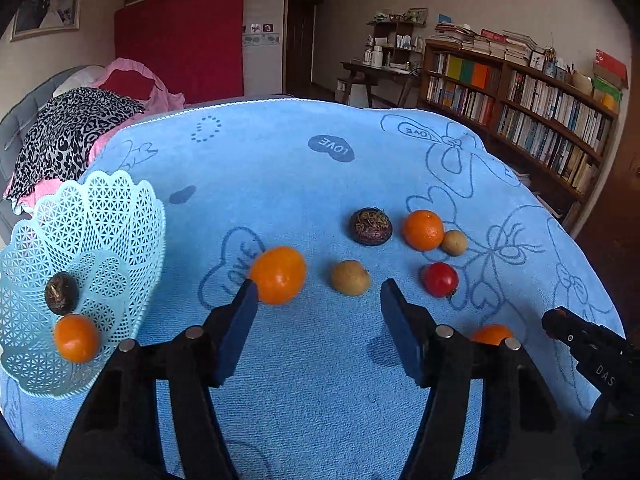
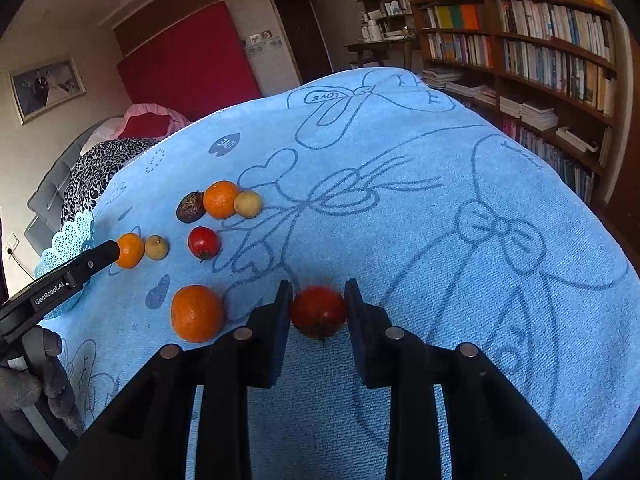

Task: Organize fruits
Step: 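Grasp the small orange with the left tool while the right tool holds the tomato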

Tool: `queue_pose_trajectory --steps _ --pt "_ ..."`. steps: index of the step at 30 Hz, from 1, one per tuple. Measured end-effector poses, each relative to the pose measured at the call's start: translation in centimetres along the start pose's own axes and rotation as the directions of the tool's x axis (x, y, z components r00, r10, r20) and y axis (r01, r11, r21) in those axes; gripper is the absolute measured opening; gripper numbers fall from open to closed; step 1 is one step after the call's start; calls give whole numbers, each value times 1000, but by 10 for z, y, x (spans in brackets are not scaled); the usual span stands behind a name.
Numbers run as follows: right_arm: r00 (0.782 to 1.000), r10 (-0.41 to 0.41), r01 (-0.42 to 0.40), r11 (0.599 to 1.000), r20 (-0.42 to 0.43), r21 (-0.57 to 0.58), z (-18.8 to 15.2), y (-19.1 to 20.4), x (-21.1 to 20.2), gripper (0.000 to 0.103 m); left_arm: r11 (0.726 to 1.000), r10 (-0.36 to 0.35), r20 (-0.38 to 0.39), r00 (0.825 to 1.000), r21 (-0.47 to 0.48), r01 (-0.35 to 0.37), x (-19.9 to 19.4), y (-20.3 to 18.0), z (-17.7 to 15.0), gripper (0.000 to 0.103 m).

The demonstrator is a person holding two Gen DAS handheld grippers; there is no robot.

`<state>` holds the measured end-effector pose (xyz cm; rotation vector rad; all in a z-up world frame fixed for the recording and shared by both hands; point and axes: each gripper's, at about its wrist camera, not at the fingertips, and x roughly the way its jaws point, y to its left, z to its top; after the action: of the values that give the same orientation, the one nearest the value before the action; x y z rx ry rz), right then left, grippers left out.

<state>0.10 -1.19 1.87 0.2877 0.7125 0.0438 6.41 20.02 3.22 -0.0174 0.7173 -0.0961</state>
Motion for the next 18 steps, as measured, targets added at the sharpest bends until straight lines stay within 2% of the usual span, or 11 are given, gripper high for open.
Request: queue_pose_trajectory --steps 6,18 --pt "1000 3 -3 1000 -3 -7 0 1 1 28 999 9 -60 998 -49 -12 31 11 3 48" --pt "1000 -2 2 1000 -3 -9 -1 2 1 28 996 81 -70 994 -35 -84 43 23 21 45"
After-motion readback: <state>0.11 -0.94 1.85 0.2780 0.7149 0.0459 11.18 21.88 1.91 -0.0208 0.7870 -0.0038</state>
